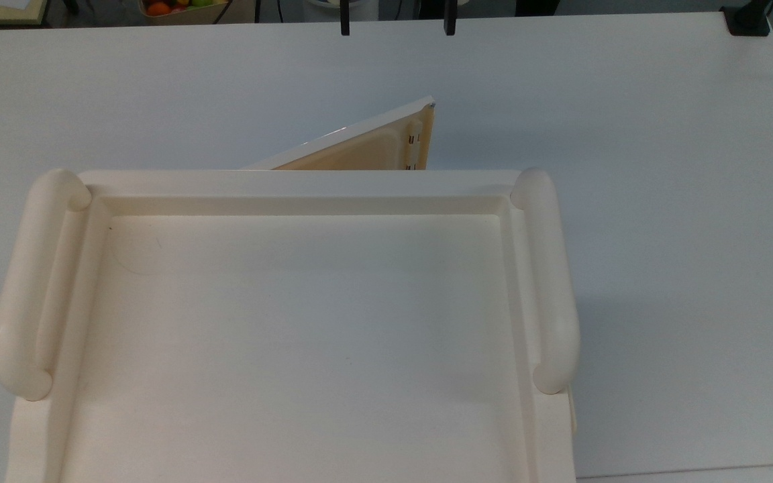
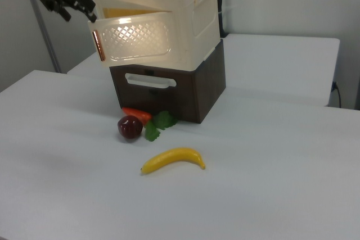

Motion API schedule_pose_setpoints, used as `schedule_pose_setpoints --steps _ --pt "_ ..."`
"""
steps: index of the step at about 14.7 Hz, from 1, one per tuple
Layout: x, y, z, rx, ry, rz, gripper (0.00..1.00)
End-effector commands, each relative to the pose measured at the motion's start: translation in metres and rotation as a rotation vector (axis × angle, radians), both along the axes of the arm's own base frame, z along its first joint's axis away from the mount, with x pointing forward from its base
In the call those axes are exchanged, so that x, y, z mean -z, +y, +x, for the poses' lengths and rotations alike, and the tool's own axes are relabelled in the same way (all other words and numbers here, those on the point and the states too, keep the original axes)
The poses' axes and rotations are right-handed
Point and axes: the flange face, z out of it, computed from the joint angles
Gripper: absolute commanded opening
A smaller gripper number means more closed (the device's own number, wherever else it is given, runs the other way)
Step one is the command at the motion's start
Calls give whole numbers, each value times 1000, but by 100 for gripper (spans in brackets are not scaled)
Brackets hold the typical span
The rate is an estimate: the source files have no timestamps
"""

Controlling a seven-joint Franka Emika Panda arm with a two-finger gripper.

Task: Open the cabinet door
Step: 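Continue swinging the door wide open with the gripper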

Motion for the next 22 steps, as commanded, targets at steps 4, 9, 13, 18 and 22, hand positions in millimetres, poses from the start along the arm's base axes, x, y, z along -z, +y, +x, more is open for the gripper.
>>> schedule_pose_setpoints --steps 4,9,13,18,22 --pt "-2 30 34 -65 -278 78 100" --pt "32 39 53 -84 -302 68 100" --pt "48 40 53 -91 -242 49 100" --pt "70 41 50 -110 -130 15 100" --pt "72 38 44 -117 -56 -9 100"
